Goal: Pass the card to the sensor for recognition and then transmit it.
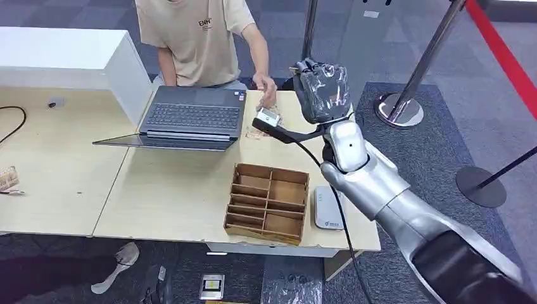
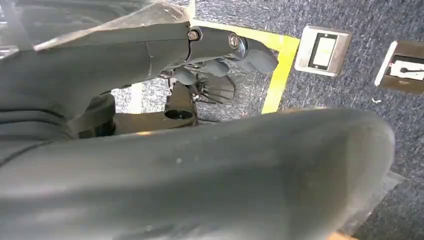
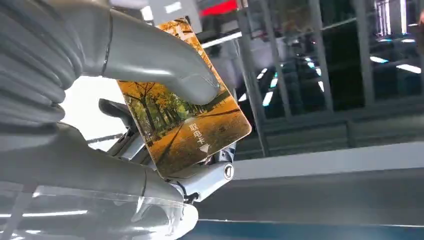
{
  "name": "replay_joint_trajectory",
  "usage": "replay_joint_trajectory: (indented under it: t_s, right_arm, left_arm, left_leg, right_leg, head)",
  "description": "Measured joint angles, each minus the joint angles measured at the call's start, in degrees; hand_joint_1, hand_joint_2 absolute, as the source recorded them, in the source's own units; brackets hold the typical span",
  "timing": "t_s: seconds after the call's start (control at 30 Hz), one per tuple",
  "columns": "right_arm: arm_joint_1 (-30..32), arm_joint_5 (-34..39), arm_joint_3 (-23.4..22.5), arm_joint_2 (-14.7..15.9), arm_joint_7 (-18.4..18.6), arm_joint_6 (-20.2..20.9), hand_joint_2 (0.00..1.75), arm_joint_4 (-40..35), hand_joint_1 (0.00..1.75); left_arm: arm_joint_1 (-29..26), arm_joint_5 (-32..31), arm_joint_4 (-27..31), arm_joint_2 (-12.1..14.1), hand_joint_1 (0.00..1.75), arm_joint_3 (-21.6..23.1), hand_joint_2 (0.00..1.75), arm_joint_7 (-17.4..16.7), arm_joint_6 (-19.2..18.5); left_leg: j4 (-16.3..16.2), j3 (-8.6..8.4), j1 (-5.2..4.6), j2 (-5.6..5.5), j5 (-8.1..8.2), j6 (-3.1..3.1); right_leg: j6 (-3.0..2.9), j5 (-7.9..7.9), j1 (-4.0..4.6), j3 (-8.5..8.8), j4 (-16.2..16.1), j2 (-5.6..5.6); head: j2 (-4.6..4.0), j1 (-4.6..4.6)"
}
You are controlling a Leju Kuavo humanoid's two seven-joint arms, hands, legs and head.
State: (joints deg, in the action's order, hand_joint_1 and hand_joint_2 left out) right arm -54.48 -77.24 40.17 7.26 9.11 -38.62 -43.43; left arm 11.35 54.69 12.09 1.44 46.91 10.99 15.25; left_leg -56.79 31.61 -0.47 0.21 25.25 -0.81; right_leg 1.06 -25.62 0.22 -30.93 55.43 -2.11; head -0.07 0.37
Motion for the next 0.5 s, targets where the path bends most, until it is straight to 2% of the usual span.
replay_joint_trajectory:
  t_s: [0.47,0.5]
  right_arm:
    - [0.22,1.09,1.86,-0.37,-0.18,0.31,1.75,6.43,1.75]
    - [0.47,1.24,1.97,-0.44,-0.24,0.29,1.75,6.71,0.70]
  left_arm:
    - [-0.04,-0.20,0.02,-0.02,0.00,0.00,0.00,-0.02,0.00]
    - [-0.07,-0.20,0.02,-0.04,0.00,0.00,0.00,-0.02,0.00]
  left_leg:
    - [0.00,-0.01,0.01,0.02,0.00,0.00]
    - [0.00,0.00,0.01,0.02,0.00,0.00]
  right_leg:
    - [0.00,0.00,0.01,-0.01,0.00,0.00]
    - [0.00,0.00,0.01,-0.01,0.00,0.00]
  head:
    - [0.00,0.00]
    - [0.00,0.02]
